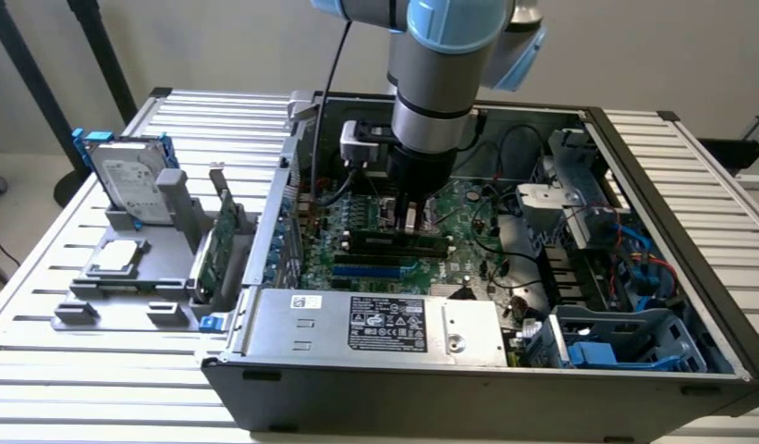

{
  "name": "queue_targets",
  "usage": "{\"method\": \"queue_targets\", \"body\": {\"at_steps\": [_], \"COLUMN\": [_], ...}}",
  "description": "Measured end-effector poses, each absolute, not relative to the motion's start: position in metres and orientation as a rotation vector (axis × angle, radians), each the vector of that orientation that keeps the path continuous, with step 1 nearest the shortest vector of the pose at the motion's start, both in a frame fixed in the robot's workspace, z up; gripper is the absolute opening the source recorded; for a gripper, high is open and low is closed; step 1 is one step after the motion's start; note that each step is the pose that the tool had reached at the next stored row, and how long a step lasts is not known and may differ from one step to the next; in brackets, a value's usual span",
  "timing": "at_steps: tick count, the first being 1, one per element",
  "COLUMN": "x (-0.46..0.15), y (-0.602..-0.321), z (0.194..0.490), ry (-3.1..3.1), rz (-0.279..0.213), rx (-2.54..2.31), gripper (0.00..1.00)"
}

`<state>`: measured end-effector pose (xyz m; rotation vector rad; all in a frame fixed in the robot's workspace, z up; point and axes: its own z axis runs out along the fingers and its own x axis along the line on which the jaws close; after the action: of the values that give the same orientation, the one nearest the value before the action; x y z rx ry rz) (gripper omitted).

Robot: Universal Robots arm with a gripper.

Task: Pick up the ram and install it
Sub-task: 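Insert the ram into the slot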

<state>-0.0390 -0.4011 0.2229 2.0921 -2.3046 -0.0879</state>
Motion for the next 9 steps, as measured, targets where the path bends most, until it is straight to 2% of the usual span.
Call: {"method": "queue_targets", "body": {"at_steps": [9], "x": [-0.0387], "y": [-0.4011], "z": [0.2232], "ry": [-2.302], "rz": [-0.088], "rx": [2.095], "gripper": [0.14]}}
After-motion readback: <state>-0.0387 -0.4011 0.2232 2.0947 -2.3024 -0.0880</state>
